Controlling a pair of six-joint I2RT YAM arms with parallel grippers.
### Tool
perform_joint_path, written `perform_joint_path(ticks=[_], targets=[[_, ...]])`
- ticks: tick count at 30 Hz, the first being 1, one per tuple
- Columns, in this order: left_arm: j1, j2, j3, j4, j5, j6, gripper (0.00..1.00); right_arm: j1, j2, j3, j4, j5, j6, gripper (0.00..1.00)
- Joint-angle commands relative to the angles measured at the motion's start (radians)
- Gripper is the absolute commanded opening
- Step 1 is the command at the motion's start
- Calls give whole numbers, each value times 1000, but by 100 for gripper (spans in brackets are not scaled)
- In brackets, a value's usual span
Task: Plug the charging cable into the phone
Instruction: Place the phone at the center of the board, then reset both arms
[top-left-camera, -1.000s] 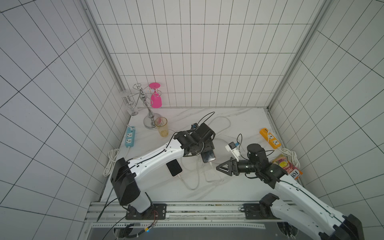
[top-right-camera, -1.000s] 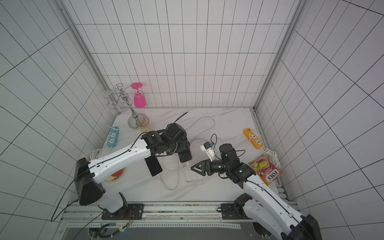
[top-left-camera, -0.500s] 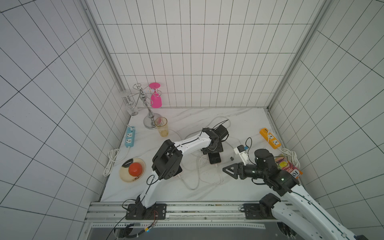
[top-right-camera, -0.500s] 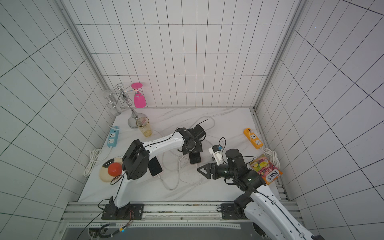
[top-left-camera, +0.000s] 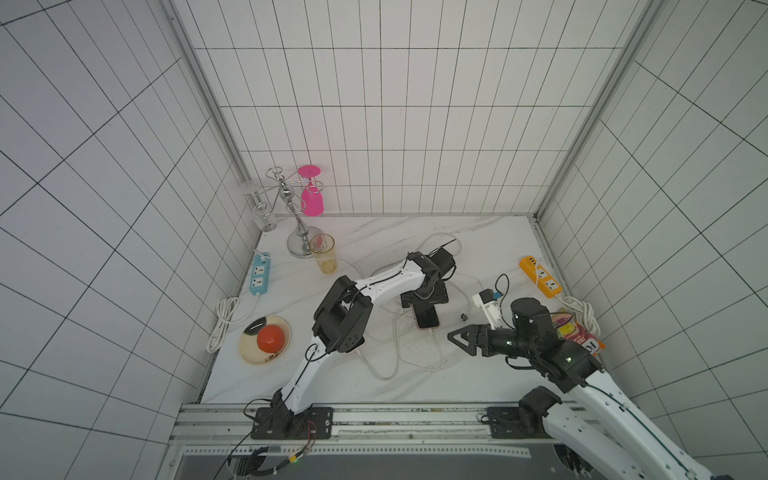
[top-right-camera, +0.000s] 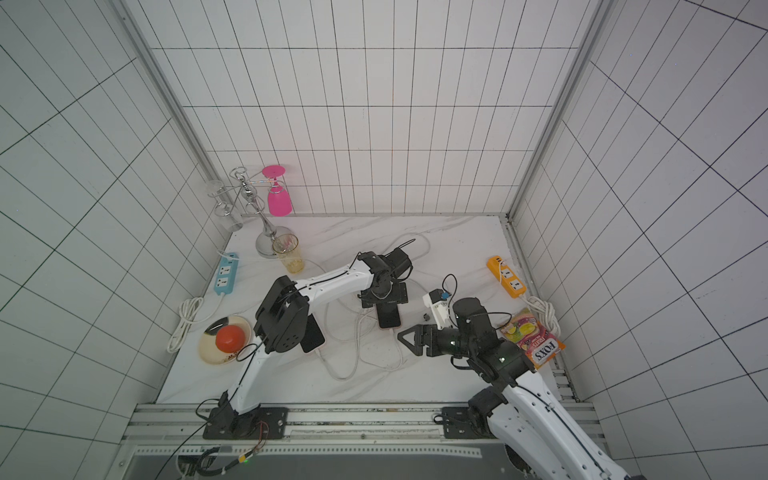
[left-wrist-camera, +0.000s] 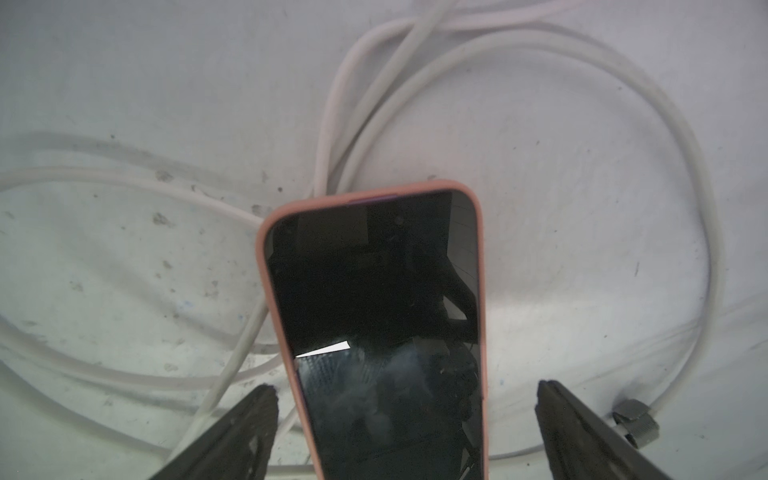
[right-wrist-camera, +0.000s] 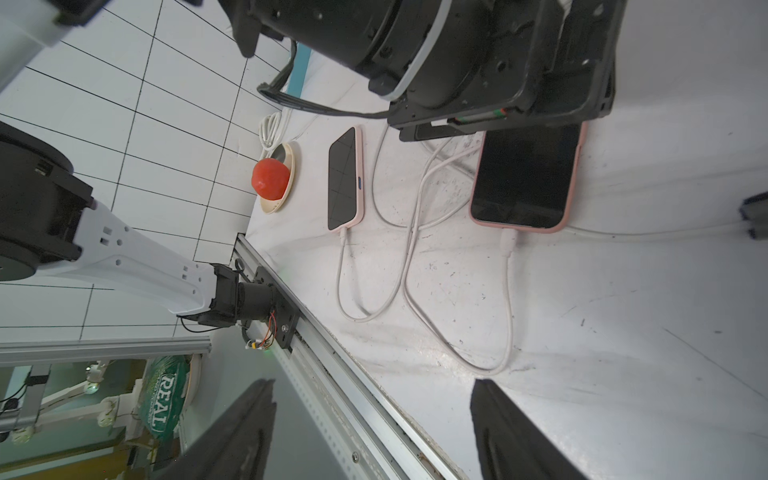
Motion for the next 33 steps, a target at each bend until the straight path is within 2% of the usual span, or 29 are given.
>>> perform_joint_path(ticks=[1, 4, 6, 9, 11, 13, 14, 15, 18, 21, 22, 23, 24, 25, 27, 28, 30, 31, 33], targets=[[-11, -93, 25, -6, -53, 32, 98, -16, -9, 57, -28, 86, -5, 79], [-37, -250, -41, 5, -223, 72, 98, -23, -1, 99, -41, 214, 7, 80], [-43, -417, -155, 50, -362, 99, 98, -32, 13, 136, -62, 340, -1, 80], [-18, -744, -438, 199, -562, 175, 99, -59, 59, 199, -119, 561, -59, 81], [27, -977, -666, 359, -670, 286, 98, -75, 87, 221, -147, 741, -106, 82], [67, -1189, -927, 581, -824, 470, 98, -90, 99, 183, -74, 876, -177, 86], [96, -1282, -1037, 674, -892, 523, 98, -95, 102, 140, -10, 934, -217, 86], [140, -1364, -1135, 732, -909, 544, 98, -101, 109, 97, 64, 989, -258, 87], [314, -1570, -1402, 937, -747, 670, 98, -138, 169, -41, 285, 1128, -354, 88], [457, -1598, -1553, 1084, -657, 659, 98, -201, 248, -132, 462, 1188, -402, 90], [512, -1571, -1581, 1130, -628, 636, 98, -242, 274, -106, 425, 1170, -385, 91], [566, -1530, -1591, 1181, -610, 608, 98, -267, 298, -108, 467, 1156, -399, 91], [619, -1487, -1564, 1156, -562, 583, 98, -284, 318, -109, 509, 1149, -424, 90], [660, -1443, -1537, 1152, -520, 596, 98, -293, 340, -134, 592, 1155, -471, 90], [725, -1316, -1538, 1287, -458, 649, 98, -325, 401, -220, 831, 1160, -536, 89], [768, -1246, -1541, 1349, -408, 643, 98, -353, 441, -253, 921, 1160, -510, 89], [875, -1122, -1549, 1427, -283, 555, 95, -415, 511, -283, 1040, 1139, -471, 89], [904, -1068, -1575, 1528, -286, 532, 95, -422, 526, -277, 1052, 1131, -479, 89], [958, -1038, -1627, 1710, -163, 539, 94, -458, 601, -367, 1362, 1070, -497, 89]])
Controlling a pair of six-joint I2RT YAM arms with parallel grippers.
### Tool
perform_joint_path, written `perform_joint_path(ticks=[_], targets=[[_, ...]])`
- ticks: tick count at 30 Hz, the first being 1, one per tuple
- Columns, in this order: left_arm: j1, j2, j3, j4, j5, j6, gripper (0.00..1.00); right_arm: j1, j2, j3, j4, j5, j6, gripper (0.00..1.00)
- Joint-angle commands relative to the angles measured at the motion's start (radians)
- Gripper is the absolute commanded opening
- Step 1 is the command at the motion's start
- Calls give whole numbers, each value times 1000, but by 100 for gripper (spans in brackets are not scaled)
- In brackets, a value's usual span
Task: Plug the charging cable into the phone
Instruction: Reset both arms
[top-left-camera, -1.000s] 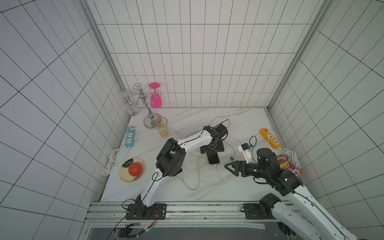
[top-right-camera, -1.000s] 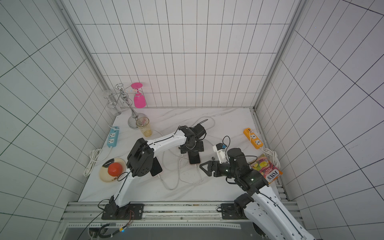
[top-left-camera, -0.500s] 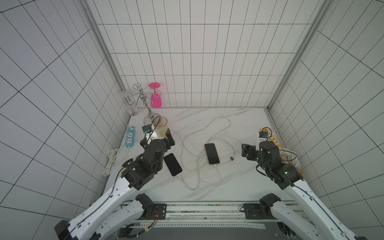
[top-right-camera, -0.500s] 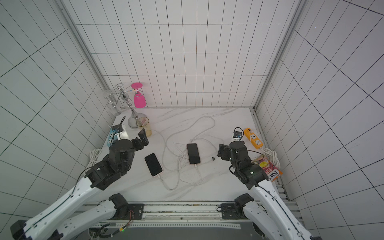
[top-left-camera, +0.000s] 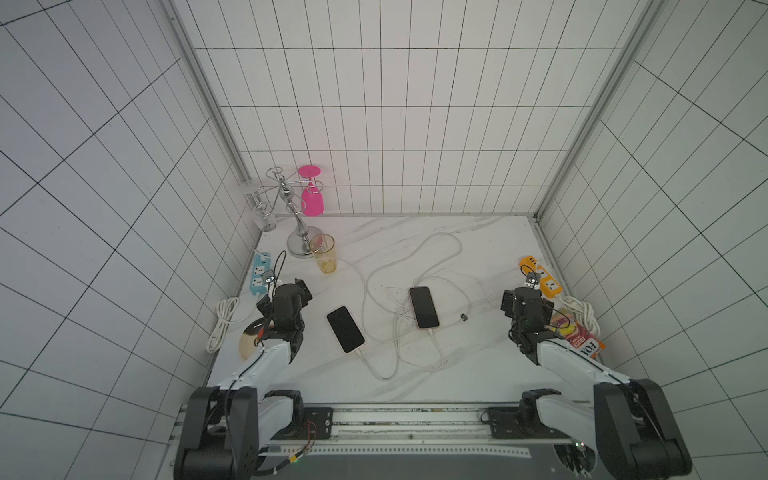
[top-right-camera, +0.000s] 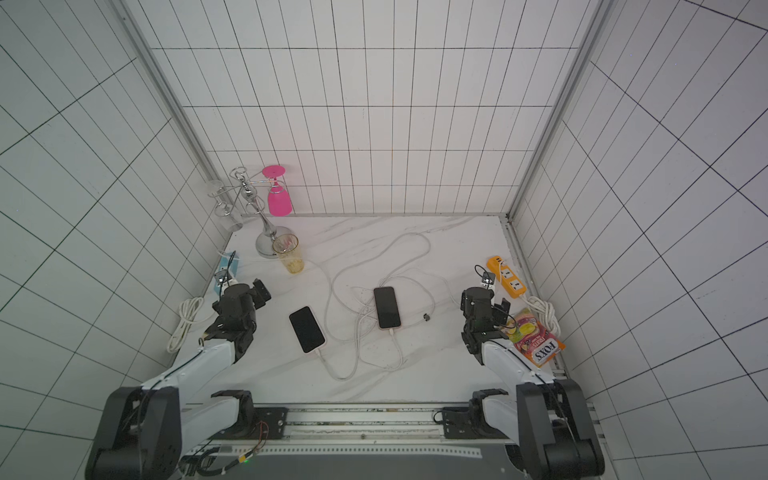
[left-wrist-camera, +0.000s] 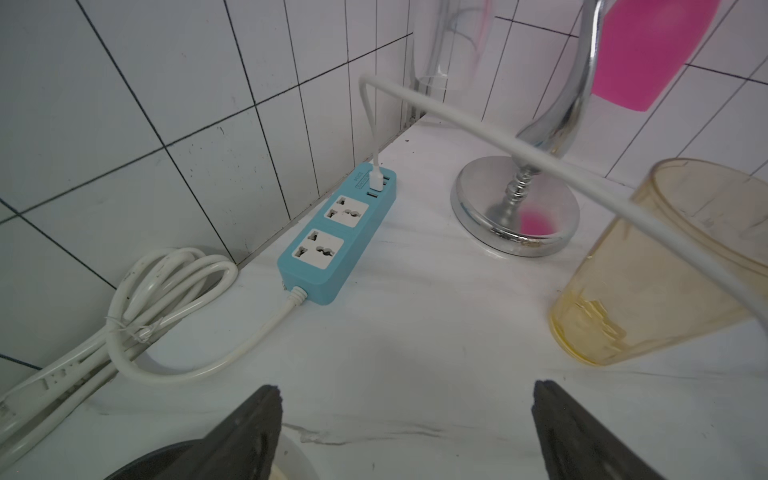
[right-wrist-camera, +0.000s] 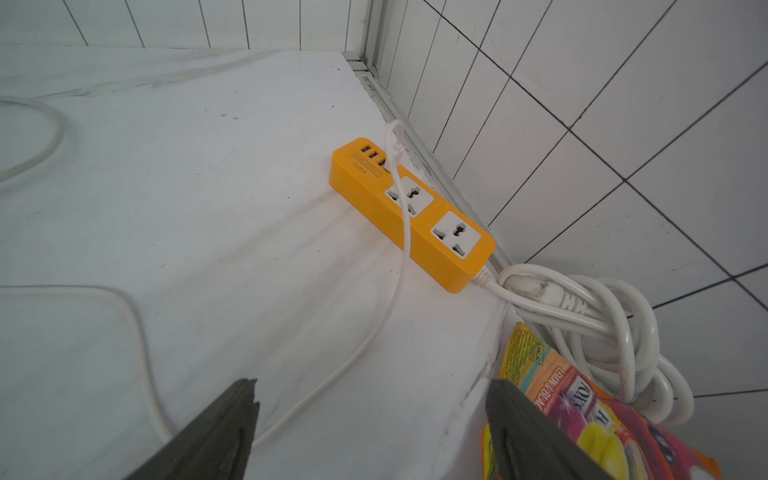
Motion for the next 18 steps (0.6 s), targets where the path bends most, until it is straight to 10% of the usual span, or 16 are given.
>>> perform_joint_path(ticks=[1, 7, 14, 18], targets=[[76, 59, -54, 361, 245, 4, 93, -59, 97, -81, 509, -65, -45, 90], [123, 117, -33, 415, 365, 50, 90, -101, 394, -51, 791, -224, -115, 91], [-40, 412, -73, 873, 215, 227, 94, -145, 343, 121, 382, -221, -31, 91], [-47, 350, 80, 463, 143, 196, 96, -183, 346, 127, 365, -283, -14, 90]])
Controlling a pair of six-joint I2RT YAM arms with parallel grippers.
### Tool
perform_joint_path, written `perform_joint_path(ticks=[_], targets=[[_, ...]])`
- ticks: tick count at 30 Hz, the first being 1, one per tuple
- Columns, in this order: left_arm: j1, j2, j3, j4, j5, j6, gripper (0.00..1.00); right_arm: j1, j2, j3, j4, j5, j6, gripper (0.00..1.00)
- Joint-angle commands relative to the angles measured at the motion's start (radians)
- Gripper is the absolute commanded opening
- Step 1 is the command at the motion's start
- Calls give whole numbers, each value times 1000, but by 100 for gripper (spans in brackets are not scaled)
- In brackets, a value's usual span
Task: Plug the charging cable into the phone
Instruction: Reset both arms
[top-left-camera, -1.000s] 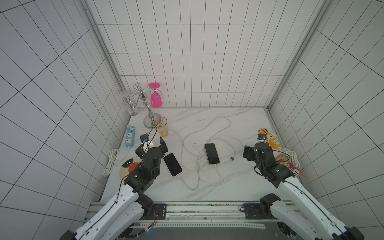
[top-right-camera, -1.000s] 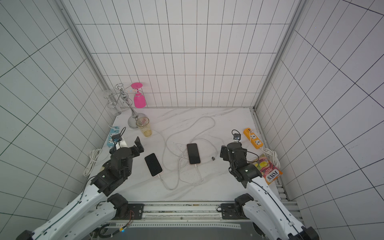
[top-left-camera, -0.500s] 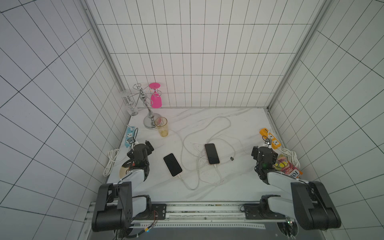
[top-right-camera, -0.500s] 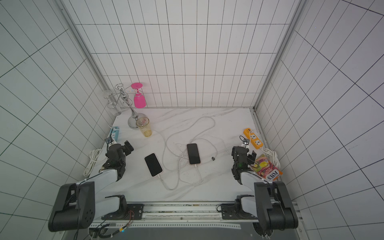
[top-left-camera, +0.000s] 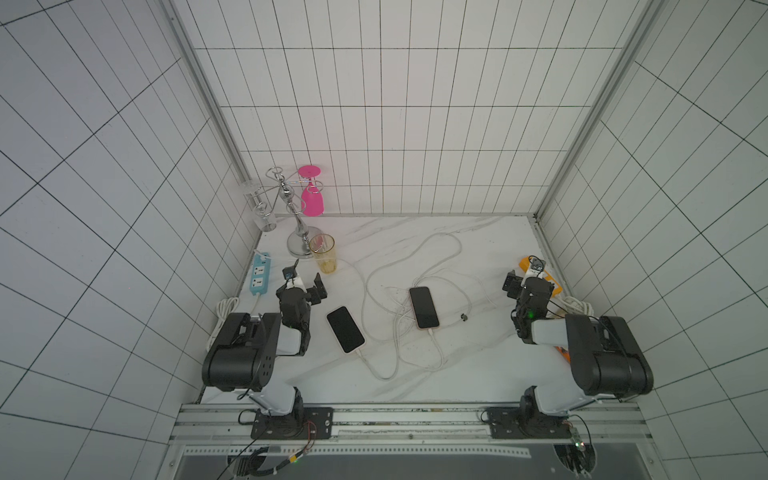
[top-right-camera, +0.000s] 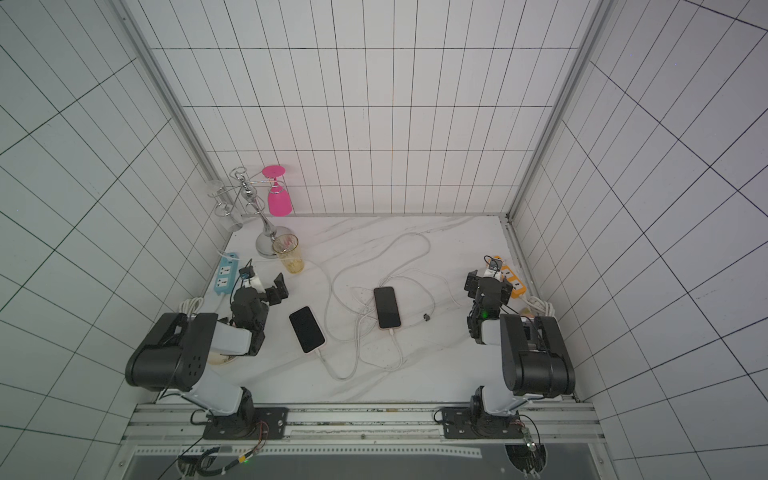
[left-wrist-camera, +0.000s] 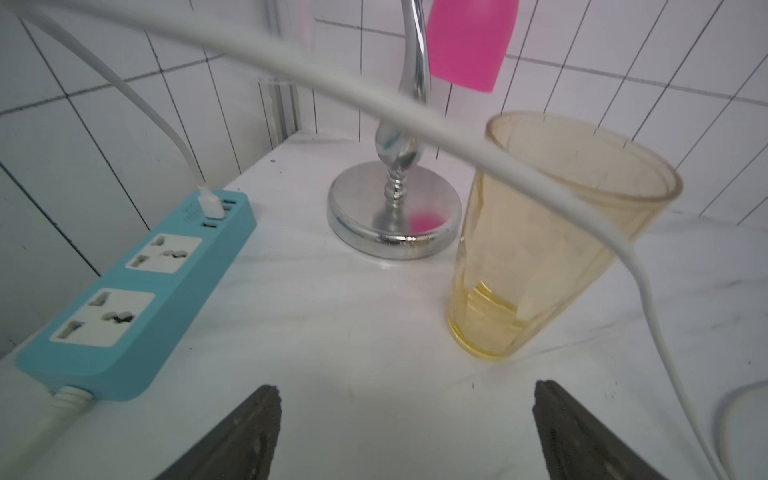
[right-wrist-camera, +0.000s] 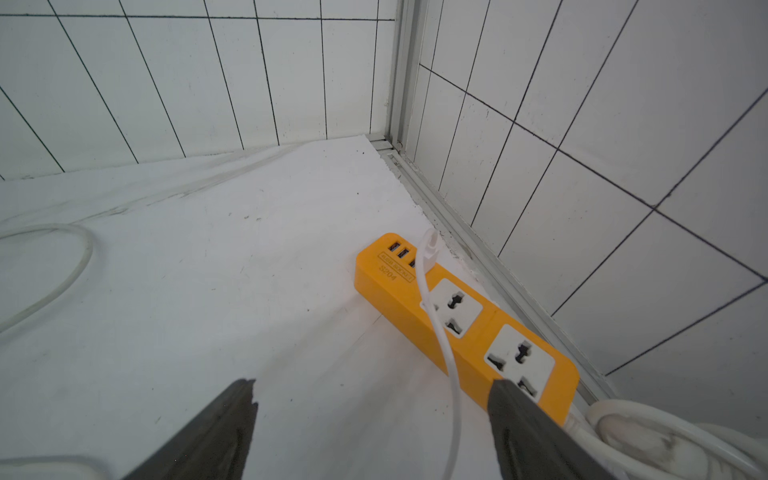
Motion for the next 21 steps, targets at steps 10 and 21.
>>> perform_joint_path(ticks=[10, 21], targets=[[8, -35, 121, -137, -109, 14, 99, -15, -18, 0, -65, -44, 25, 99], [7, -30, 124, -133, -109, 16, 99, -16, -17, -1, -64, -43, 25, 99]])
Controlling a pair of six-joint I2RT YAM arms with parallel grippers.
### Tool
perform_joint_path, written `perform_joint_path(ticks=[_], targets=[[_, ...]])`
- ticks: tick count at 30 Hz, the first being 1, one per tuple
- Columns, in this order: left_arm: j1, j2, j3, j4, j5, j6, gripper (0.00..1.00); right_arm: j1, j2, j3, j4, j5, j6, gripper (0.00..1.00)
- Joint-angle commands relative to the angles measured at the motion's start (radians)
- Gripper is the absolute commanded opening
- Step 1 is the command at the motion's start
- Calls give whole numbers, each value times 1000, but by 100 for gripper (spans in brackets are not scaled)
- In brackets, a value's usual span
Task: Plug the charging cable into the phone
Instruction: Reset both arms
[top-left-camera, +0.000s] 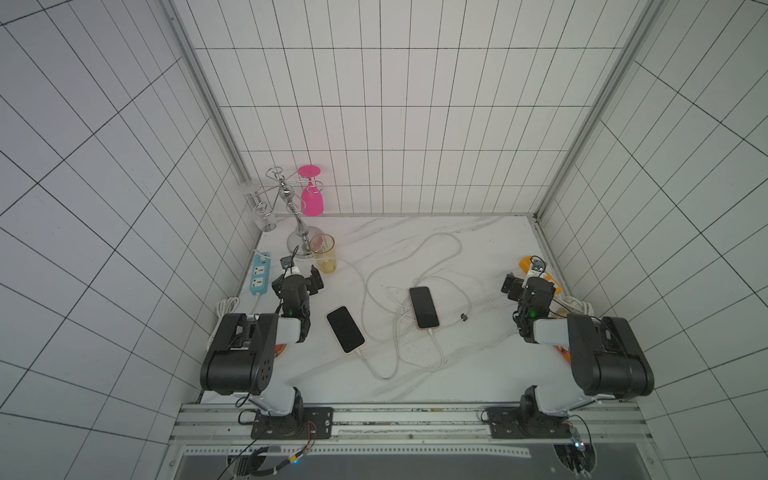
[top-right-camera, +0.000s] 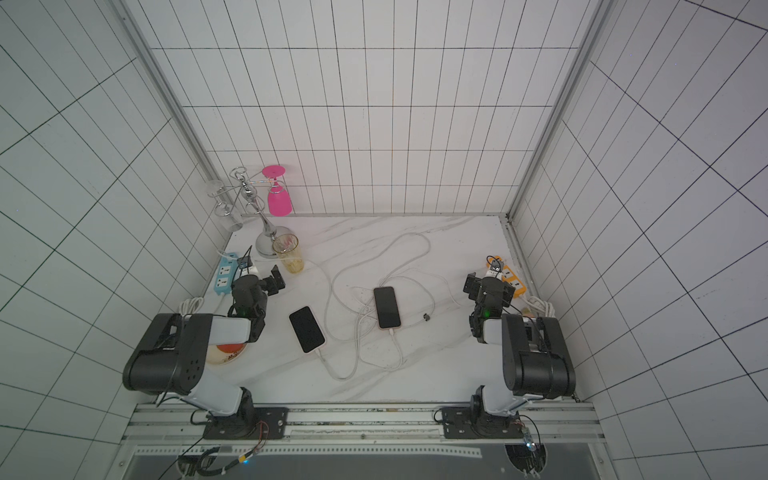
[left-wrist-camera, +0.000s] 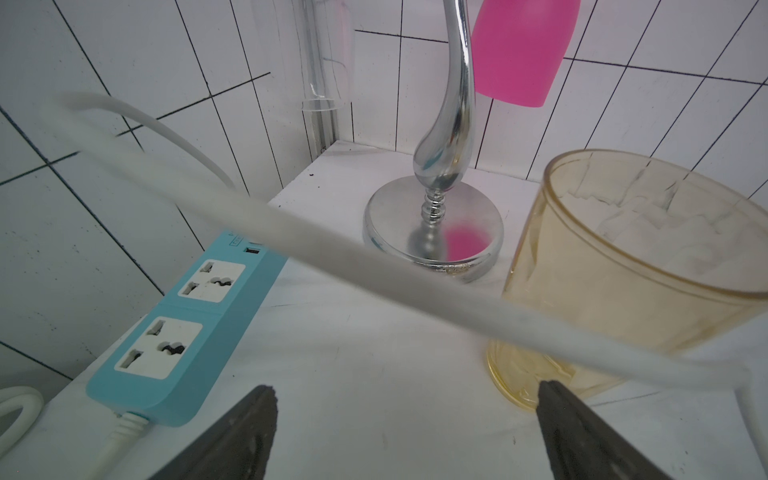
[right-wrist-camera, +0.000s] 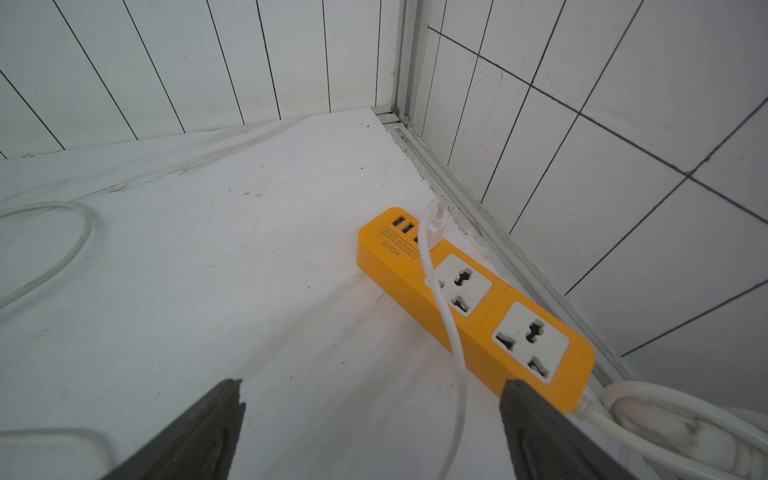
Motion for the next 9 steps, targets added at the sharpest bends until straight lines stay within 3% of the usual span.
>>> perform_joint_path(ticks=[1, 9], targets=[[-2, -13, 23, -13, -12, 8, 99, -5, -18, -1, -10, -1, 9, 99], [0, -16, 19, -12, -4, 11, 98, -5, -18, 0, -10, -1, 9, 99]])
